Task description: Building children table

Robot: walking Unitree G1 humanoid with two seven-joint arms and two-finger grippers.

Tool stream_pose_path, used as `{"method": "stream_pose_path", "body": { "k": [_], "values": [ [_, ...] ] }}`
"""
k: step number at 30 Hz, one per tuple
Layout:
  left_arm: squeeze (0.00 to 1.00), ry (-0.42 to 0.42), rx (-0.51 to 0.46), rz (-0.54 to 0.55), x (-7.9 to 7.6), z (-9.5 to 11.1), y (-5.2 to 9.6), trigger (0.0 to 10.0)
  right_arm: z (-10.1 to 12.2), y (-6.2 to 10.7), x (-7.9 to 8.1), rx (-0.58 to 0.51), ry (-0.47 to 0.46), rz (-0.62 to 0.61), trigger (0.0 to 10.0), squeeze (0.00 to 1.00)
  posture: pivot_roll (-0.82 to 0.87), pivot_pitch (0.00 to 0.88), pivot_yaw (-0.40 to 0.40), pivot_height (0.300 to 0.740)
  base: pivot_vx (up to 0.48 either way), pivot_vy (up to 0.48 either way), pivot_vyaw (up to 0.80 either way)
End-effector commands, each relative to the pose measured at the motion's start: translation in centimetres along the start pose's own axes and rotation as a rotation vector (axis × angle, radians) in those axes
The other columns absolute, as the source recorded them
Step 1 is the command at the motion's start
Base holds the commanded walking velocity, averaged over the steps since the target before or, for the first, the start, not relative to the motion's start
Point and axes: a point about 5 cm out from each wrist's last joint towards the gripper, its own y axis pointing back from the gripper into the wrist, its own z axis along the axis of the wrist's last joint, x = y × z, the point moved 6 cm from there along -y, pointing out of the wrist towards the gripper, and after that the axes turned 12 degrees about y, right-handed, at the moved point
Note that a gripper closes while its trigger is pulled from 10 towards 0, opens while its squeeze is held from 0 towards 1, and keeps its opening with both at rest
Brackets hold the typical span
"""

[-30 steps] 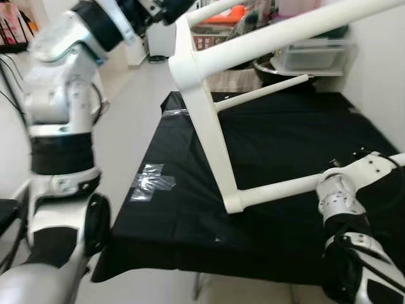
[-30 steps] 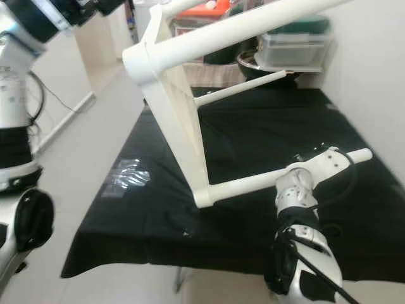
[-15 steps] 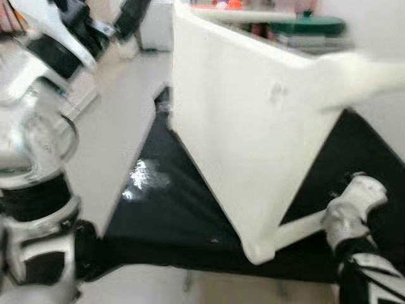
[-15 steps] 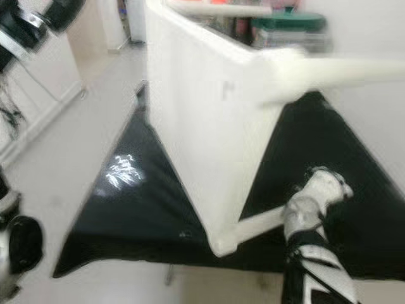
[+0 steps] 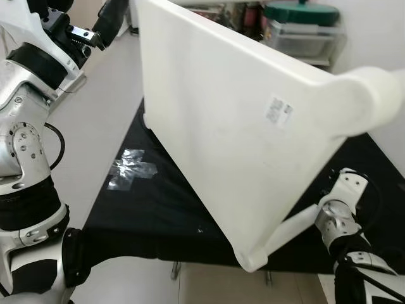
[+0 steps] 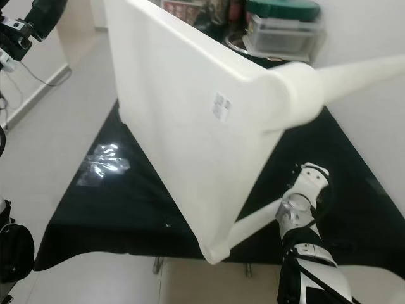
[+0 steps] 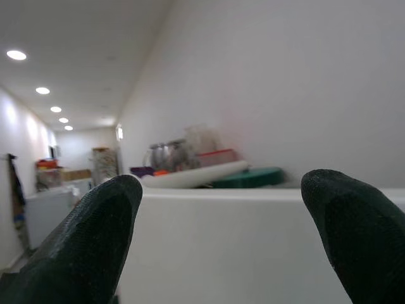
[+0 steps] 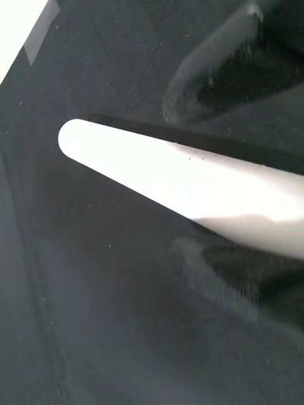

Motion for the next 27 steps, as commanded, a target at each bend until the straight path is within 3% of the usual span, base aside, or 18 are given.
{"method": "stream_pose_path", "body": {
  "k": [1, 2, 5, 7, 8, 10, 16, 17, 18, 19, 22, 27],
  "values": [
    [0.0, 0.024, 0.017, 0.001, -0.2, -0.8, 0.2, 10.0, -2.4, 0.8, 3.1, 0.051, 0.069, 0.117, 10.0, 1.0, 0.02, 0.128, 0.01, 0.74, 0.0, 0.0, 0.0],
    [0.0, 0.024, 0.017, 0.001, -0.2, -0.8, 0.2, 10.0, -2.4, 0.8, 3.1, 0.051, 0.069, 0.117, 10.0, 1.0, 0.02, 0.128, 0.01, 0.74, 0.0, 0.0, 0.0],
    [0.0, 0.045, 0.051, 0.019, 0.0, -2.5, 0.7, 10.0, 3.4, 1.4, 4.0, -0.165, 0.103, 0.155, 10.0, 1.0, 0.01, 0.125, 0.008, 0.74, 0.0, 0.0, 0.0],
    [0.0, 0.052, 0.082, 0.024, -0.2, -3.7, 1.2, 10.0, 6.3, 2.0, 3.7, -0.293, 0.146, 0.15, 10.0, 1.0, 0.01, 0.123, 0.006, 0.74, 0.0, 0.0, 0.0],
    [0.0, 0.052, 0.082, 0.024, -0.2, -3.7, 1.2, 10.0, 6.3, 2.0, 3.7, -0.293, 0.146, 0.15, 10.0, 1.0, 0.01, 0.123, 0.006, 0.74, 0.0, 0.0, 0.0],
    [0.0, 0.073, 0.117, 0.02, -0.9, -5.2, 1.8, 10.0, 9.4, 3.3, 2.9, -0.438, 0.182, 0.141, 10.0, 1.0, 0.01, 0.122, 0.004, 0.74, 0.0, 0.0, 0.0],
    [0.0, 0.096, 0.145, 0.012, -1.9, -6.6, 2.2, 10.0, 10.7, 3.9, 1.5, -0.51, 0.206, 0.108, 10.0, 1.0, 0.0, 0.116, 0.005, 0.74, 0.0, 0.0, 0.0],
    [0.0, 0.101, 0.146, 0.01, -2.1, -6.7, 2.3, 10.0, 11.2, 4.0, 0.2, -0.522, 0.193, 0.059, 10.0, 1.0, 0.0, 0.116, 0.005, 0.74, 0.0, 0.0, 0.0],
    [0.0, 0.101, 0.146, 0.01, -2.1, -6.7, 2.3, 10.0, 11.2, 4.0, 0.2, -0.522, 0.193, 0.059, 10.0, 1.0, 0.0, 0.116, 0.005, 0.74, 0.0, 0.0, 0.0],
    [0.0, 0.104, 0.145, 0.009, -2.2, -6.8, 2.2, 10.0, 11.6, 4.0, -1.3, -0.517, 0.204, -0.025, 10.0, 1.0, 0.0, 0.113, 0.008, 0.74, 0.0, 0.0, 0.0],
    [0.0, 0.104, 0.139, 0.01, -2.2, -6.7, 2.0, 10.0, 12.0, 4.2, -2.9, -0.517, 0.19, -0.106, 10.0, 1.0, 0.0, 0.109, 0.007, 0.74, 0.0, 0.0, 0.0],
    [0.0, 0.1, 0.132, 0.009, -2.2, -6.5, 2.0, 10.0, 14.0, 5.9, -2.6, -0.613, 0.162, -0.067, 10.0, 1.0, 0.0, 0.108, 0.009, 0.74, 0.0, 0.0, 0.0]
  ]
}}
